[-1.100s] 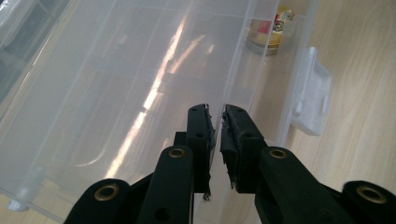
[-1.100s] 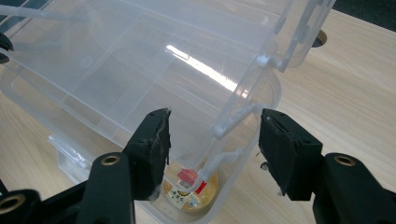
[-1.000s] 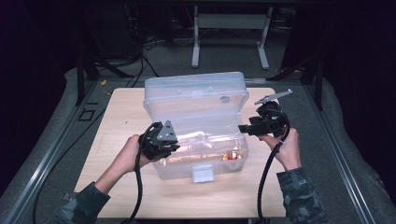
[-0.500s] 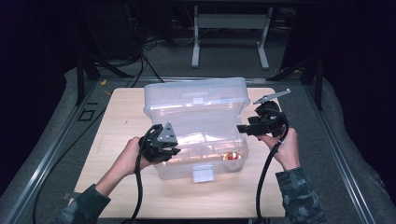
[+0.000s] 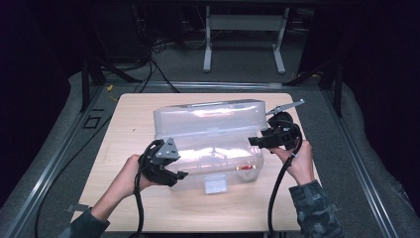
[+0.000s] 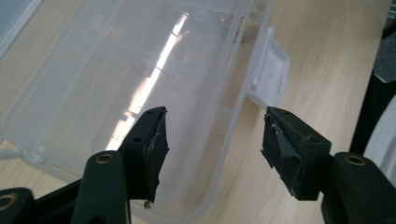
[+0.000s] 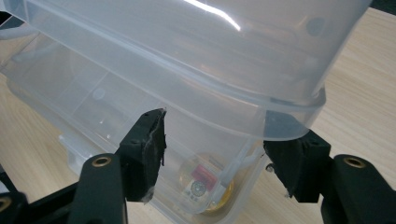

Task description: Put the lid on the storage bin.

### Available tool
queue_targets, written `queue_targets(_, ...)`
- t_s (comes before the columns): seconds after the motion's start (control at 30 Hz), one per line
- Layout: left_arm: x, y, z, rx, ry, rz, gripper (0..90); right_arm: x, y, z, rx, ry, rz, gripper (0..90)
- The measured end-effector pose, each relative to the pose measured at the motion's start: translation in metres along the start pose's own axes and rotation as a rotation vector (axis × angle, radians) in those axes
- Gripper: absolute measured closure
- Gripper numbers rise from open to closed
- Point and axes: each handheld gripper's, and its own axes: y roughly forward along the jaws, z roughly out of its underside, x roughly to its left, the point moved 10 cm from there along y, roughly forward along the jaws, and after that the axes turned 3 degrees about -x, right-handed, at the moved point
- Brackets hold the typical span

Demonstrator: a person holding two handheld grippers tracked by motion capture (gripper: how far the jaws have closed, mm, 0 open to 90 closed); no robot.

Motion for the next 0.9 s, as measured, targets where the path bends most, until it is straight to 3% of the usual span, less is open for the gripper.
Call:
queue_targets(0.43,-0.01,-0.032,0.027,-0.009,-0.04,0.021,33.0,0.004,0.0,0.01,0.007,0.006,0.012,36.2)
queue_targets(0.67,-0.004,-0.044,0.052,-0.003,-0.101,0.015,30.9,0.006,0.0,0.013,0.006,0.001,0.01,35.9)
queue_targets(0.9,0.016,-0.048,0.083,0.006,-0.19,-0.035,26.8,0.008,-0.001,0.019,0.007,0.003,0.008,34.9)
